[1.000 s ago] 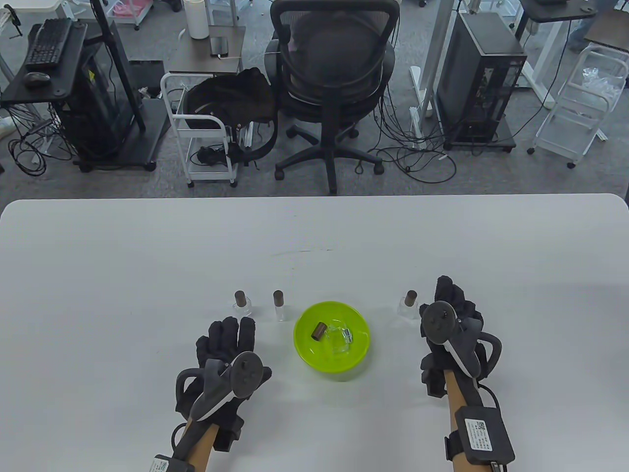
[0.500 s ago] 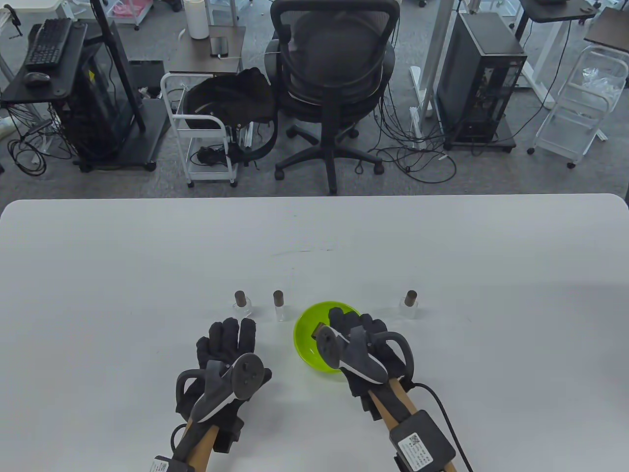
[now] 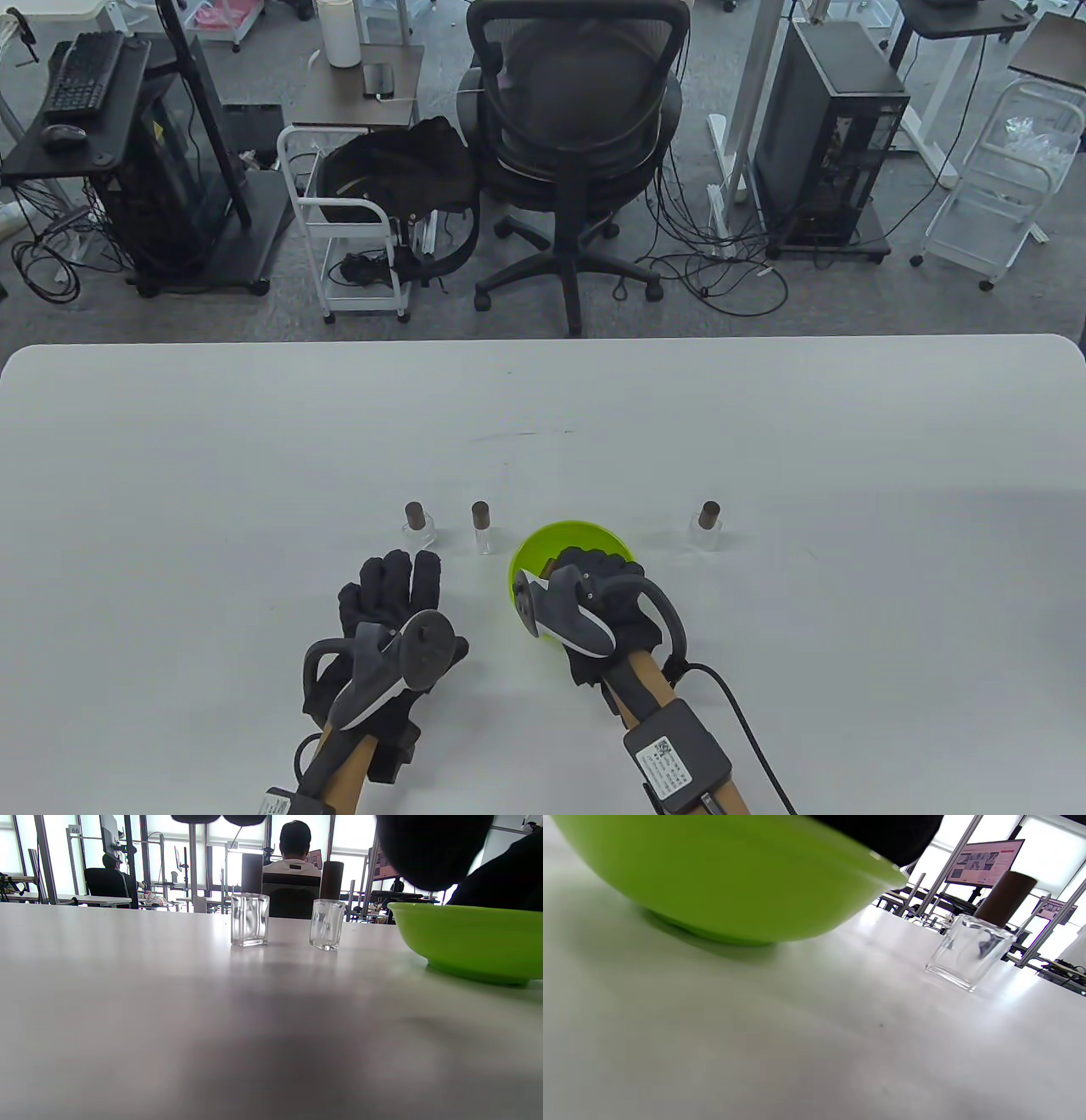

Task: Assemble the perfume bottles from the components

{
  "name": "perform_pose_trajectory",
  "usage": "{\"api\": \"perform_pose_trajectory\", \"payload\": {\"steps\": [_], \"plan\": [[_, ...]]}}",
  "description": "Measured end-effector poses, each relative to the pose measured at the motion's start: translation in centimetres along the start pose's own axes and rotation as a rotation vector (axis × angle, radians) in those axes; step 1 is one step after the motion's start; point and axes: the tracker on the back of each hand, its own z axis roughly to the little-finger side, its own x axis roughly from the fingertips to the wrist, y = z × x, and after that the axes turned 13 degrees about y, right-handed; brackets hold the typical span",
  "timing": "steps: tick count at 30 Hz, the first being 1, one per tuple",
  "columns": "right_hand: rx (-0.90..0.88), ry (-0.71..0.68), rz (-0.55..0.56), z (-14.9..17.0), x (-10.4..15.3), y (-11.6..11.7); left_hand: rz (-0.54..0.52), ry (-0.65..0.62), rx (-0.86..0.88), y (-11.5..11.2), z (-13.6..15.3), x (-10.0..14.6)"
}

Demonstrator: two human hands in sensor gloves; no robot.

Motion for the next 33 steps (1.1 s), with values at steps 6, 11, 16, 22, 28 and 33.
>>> {"api": "perform_pose_trajectory", "payload": {"steps": [6, 11, 16, 22, 28, 33], "plan": [[0.009, 0.013, 0.009, -0.3, -0.1, -0.1, 0.004, 0.001, -0.007, 0.0, -0.1, 0.0], [-0.023, -0.005, -0.023, -0.3, -0.2, -0.2, 0.006, 0.004, -0.008, 0.0, -0.1, 0.0], [-0.022, -0.016, -0.018, -0.5, -0.2, -0.3, 0.006, 0.003, -0.008, 0.0, -0.1, 0.0], [-0.029, -0.053, -0.051, -0.4, -0.4, -0.3, -0.005, 0.009, -0.011, 0.0, -0.2, 0.1], [-0.068, -0.065, -0.120, -0.1, -0.7, 0.0, -0.011, 0.009, -0.010, 0.0, -0.2, 0.1], [-0.128, -0.080, -0.158, 0.1, -1.1, 0.2, -0.011, 0.010, -0.005, 0.0, -0.2, 0.1]]}}
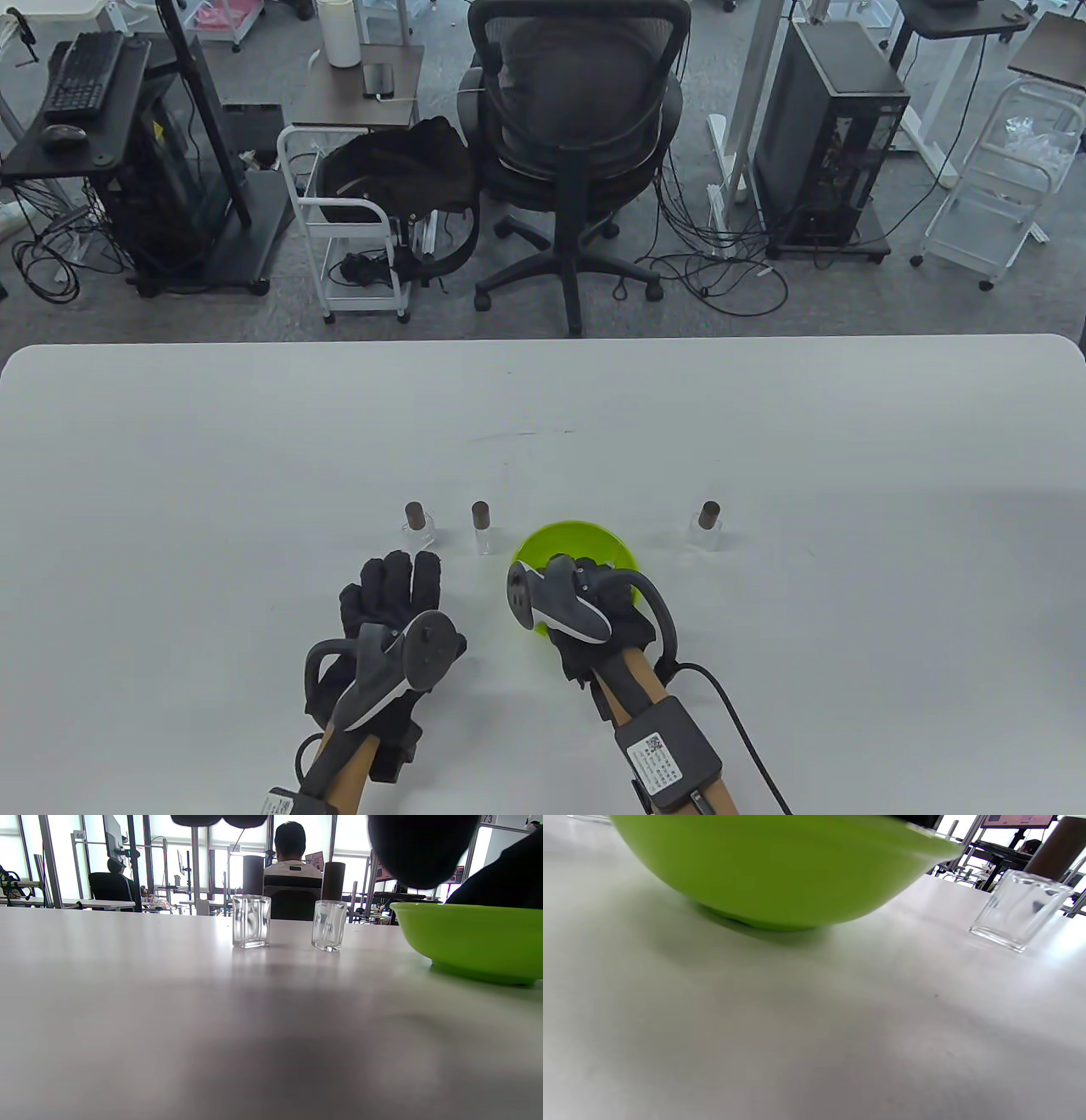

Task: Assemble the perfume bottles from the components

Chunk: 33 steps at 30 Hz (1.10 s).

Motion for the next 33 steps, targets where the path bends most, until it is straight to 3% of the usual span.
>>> {"api": "perform_pose_trajectory", "payload": {"steps": [4, 9, 17, 21, 25, 33], "plan": [[-0.092, -0.018, -0.042, 0.5, -0.1, 0.1, 0.000, -0.001, 0.007, 0.0, 0.1, 0.0], [-0.163, -0.038, 0.004, 1.2, 0.3, -0.7, -0.002, -0.002, 0.018, 0.0, 0.1, -0.1], [-0.429, -0.045, 0.287, 6.1, 2.7, -3.2, -0.012, -0.007, 0.015, -0.1, 0.1, -0.1], [-0.530, -0.043, 0.345, 10.0, 4.1, -3.4, -0.013, -0.008, 0.012, -0.1, 0.0, -0.1], [-0.559, -0.044, 0.371, 13.6, 5.3, -2.3, -0.015, -0.009, 0.007, -0.1, -0.1, -0.1], [-0.681, -0.003, 0.345, 18.5, 5.3, 3.3, -0.015, -0.035, -0.008, -0.2, -1.2, -0.2]]}}
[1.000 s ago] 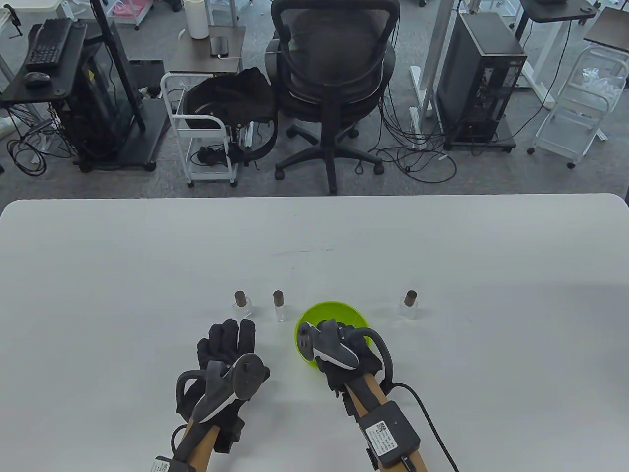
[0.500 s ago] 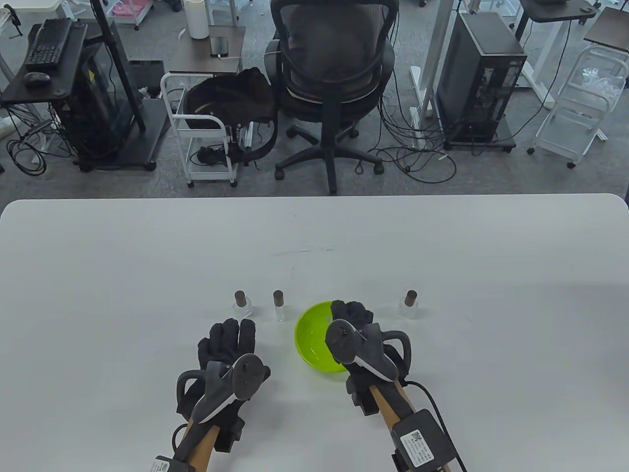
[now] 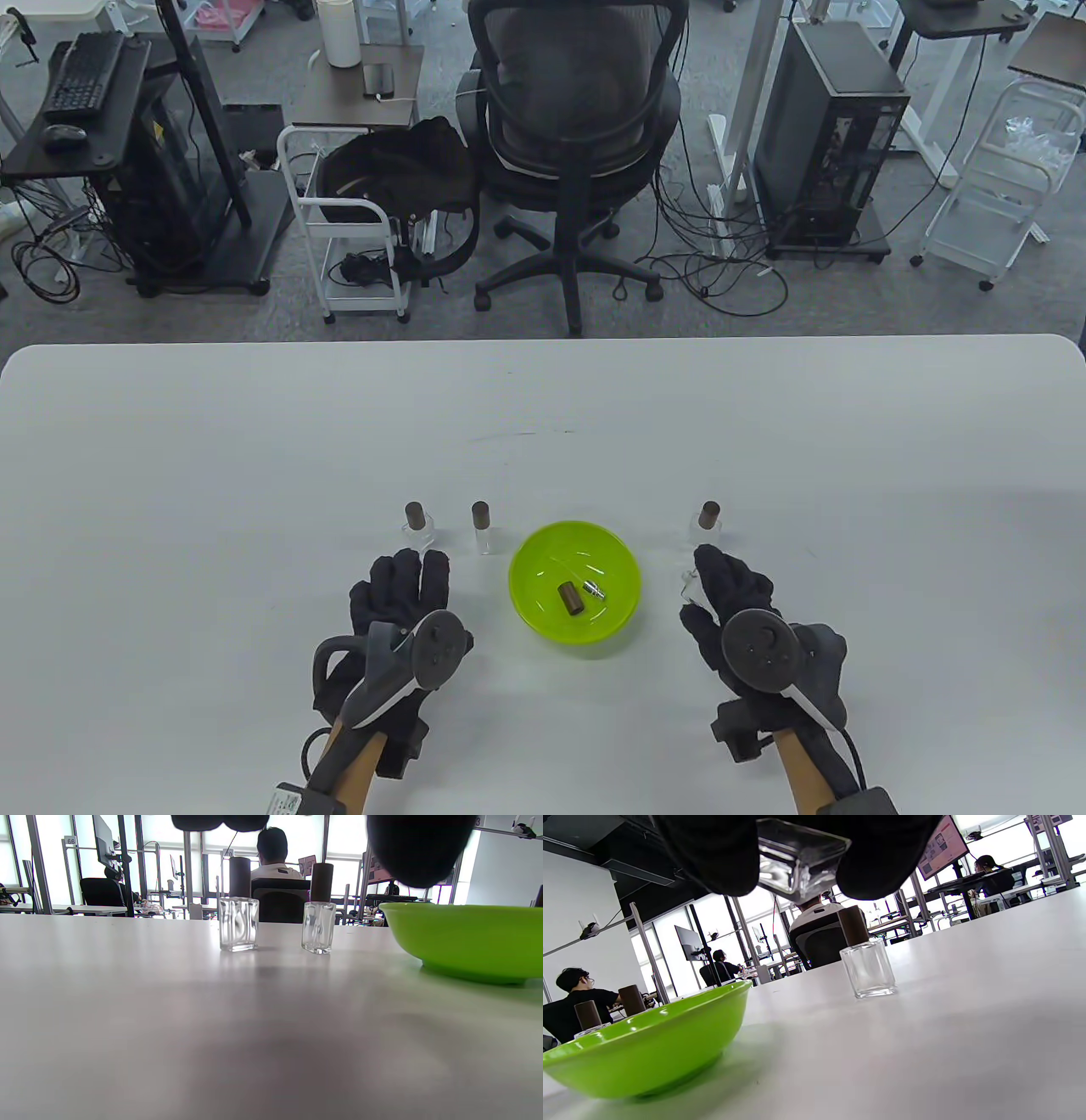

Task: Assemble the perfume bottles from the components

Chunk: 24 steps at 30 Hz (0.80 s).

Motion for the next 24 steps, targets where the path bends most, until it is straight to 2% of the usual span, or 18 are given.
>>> {"api": "perform_pose_trajectory", "payload": {"steps": [4, 11, 17, 24], "plan": [[0.000, 0.038, -0.029, 1.2, -0.5, 0.5, 0.008, -0.065, 0.019, 0.1, -1.9, -0.2], [-0.014, 0.032, -0.031, 1.7, -0.4, 0.5, 0.013, -0.230, 0.001, 0.9, -9.3, -1.5], [-0.046, 0.026, -0.026, 1.9, -0.3, 0.3, 0.058, -0.277, -0.228, -0.6, -16.1, -4.0], [-0.095, 0.042, -0.015, 2.3, -0.4, 0.0, 0.103, -0.298, -0.413, -2.5, -19.2, -5.4]]}}
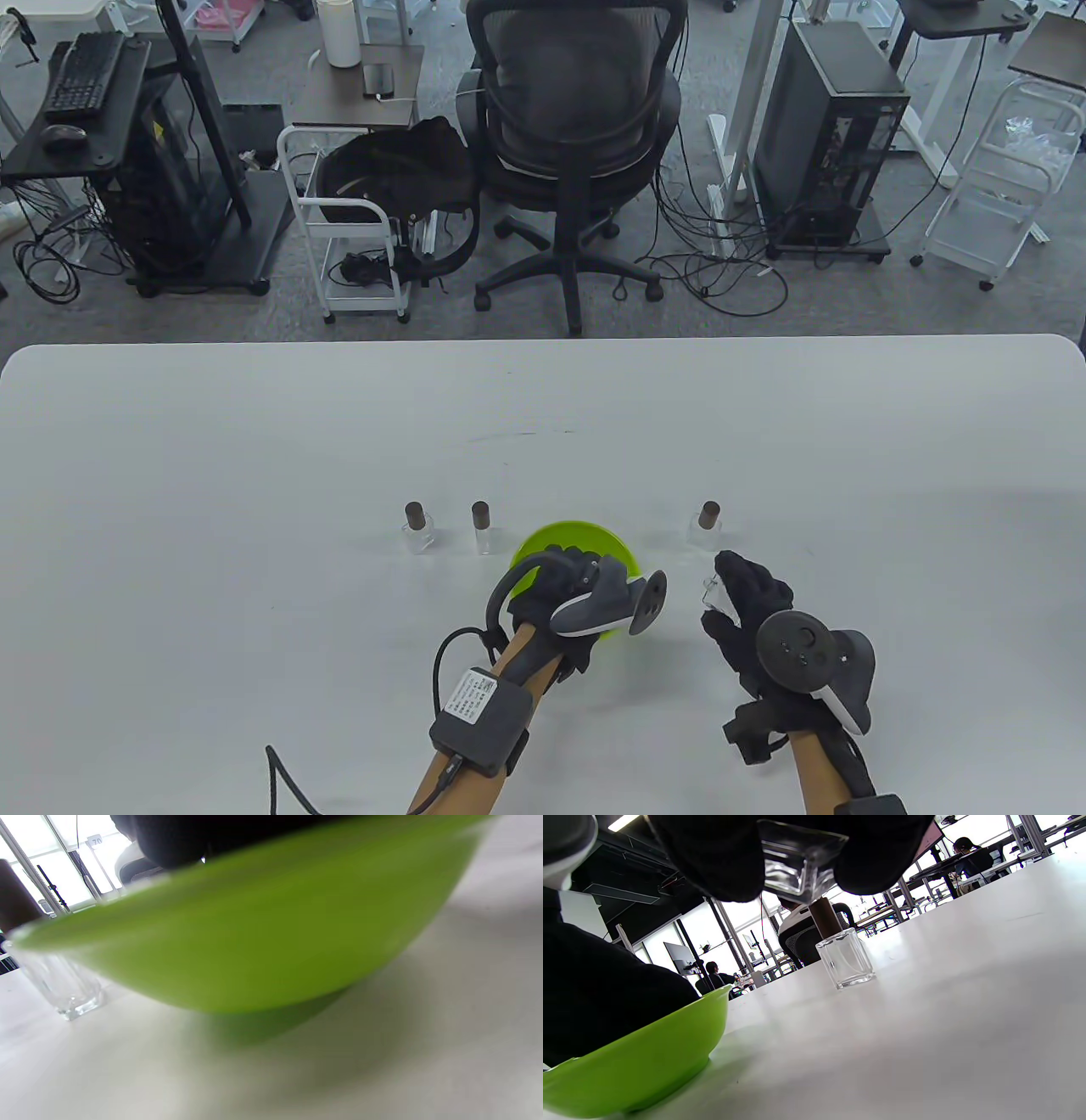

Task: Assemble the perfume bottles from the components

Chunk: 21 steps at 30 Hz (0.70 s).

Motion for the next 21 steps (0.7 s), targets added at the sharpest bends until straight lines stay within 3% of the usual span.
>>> {"api": "perform_pose_trajectory", "payload": {"steps": [5, 11, 15, 17, 21], "plan": [[-0.027, 0.010, 0.000, 0.4, -0.1, 0.0, -0.026, -0.001, -0.014, -0.6, -0.3, -0.6], [-0.031, 0.014, -0.010, 0.4, 0.0, 0.1, 0.042, -0.046, 0.003, -0.5, 0.0, -0.9], [-0.023, 0.002, -0.026, 0.2, 0.0, 0.5, 0.014, -0.029, -0.021, -0.4, 0.2, -0.6], [-0.026, -0.008, -0.038, 0.1, 0.1, 0.7, -0.047, -0.017, -0.001, 0.3, 0.7, 0.0], [-0.021, -0.036, -0.045, -0.4, 0.4, 1.0, -0.192, 0.005, 0.218, 2.8, 2.6, 1.9]]}}
